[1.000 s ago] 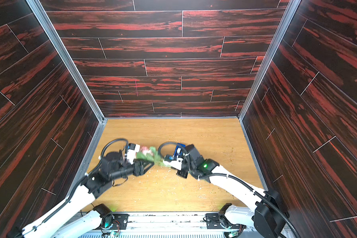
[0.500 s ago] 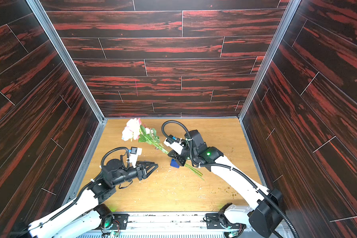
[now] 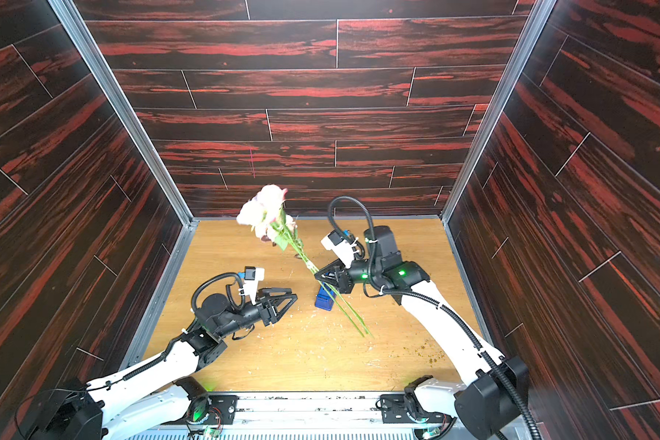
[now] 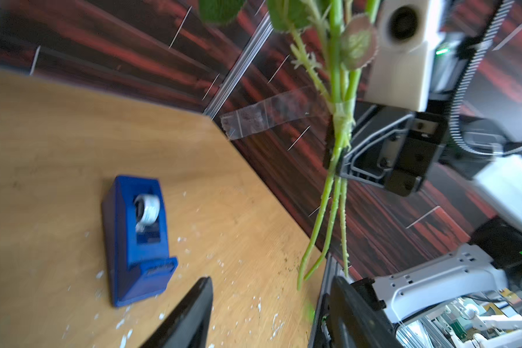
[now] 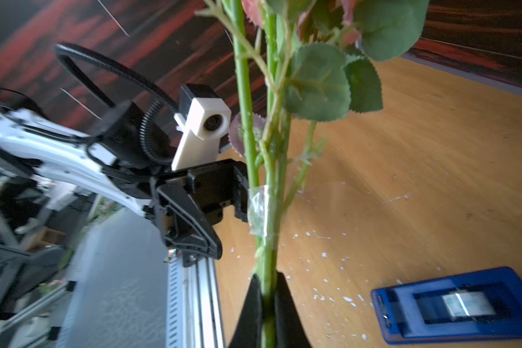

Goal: Wrap bouquets with tape
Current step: Wrap the tape around the bouquet.

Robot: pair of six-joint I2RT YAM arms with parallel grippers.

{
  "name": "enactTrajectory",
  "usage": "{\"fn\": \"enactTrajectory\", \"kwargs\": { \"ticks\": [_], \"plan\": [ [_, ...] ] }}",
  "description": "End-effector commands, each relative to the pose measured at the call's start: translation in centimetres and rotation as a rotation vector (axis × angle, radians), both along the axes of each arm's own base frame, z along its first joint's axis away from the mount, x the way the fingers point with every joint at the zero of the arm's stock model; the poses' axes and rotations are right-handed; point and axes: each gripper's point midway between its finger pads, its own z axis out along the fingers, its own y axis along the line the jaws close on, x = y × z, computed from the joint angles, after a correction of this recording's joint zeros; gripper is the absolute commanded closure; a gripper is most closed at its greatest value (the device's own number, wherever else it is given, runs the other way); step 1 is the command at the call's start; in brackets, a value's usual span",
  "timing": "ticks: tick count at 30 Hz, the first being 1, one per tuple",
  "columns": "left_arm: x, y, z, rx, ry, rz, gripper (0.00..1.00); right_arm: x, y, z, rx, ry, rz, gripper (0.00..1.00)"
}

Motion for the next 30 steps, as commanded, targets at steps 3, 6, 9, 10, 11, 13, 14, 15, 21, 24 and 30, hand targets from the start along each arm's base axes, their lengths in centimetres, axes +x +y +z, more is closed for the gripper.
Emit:
{"fn": "enactTrajectory", "kwargs": {
  "ticks": [3, 6, 9, 10, 11, 13, 14, 15, 21, 24, 30],
  "plan": [
    [-1.1, -0.1, 5.0, -0.128, -0.173, -0.112, 0.35, -3.8, -0.5, 4.6, 0.208, 0.073, 0.169, 1.00],
    [-0.8, 0.0, 6.0, -0.164, -0.193, -0.131, 0.34, -4.6, -0.6, 5.2, 0.237, 0.110, 0.213, 1.00],
    [-0.6, -0.5, 7.0, -0.175, -0.219, -0.167, 0.34, -5.2, -0.7, 5.7, 0.244, 0.131, 0.234, 1.00],
    [-0.5, -0.7, 7.2, -0.175, -0.222, -0.182, 0.34, -5.3, -0.8, 5.9, 0.246, 0.131, 0.238, 1.00],
    [-0.5, -0.9, 7.5, -0.178, -0.228, -0.196, 0.34, -5.5, -0.8, 6.0, 0.247, 0.135, 0.242, 1.00],
    [-0.3, -1.2, 8.2, -0.192, -0.242, -0.211, 0.34, -5.7, -0.9, 6.1, 0.247, 0.142, 0.241, 1.00],
    [-0.3, -1.2, 8.7, -0.200, -0.251, -0.218, 0.34, -5.9, -0.9, 6.2, 0.249, 0.148, 0.246, 1.00],
    [-0.3, -1.3, 9.2, -0.208, -0.260, -0.228, 0.34, -6.0, -1.0, 6.1, 0.248, 0.154, 0.248, 1.00],
    [-0.8, -1.7, 10.5, -0.240, -0.279, -0.278, 0.33, -6.2, -1.1, 6.4, 0.256, 0.152, 0.257, 1.00],
    [-0.3, -1.9, 9.6, -0.210, -0.267, -0.263, 0.33, -6.3, -1.1, 6.6, 0.259, 0.156, 0.263, 1.00],
    [0.0, -2.2, 10.1, -0.210, -0.278, -0.274, 0.33, -6.5, -1.1, 7.1, 0.269, 0.157, 0.275, 1.00]
  ]
}}
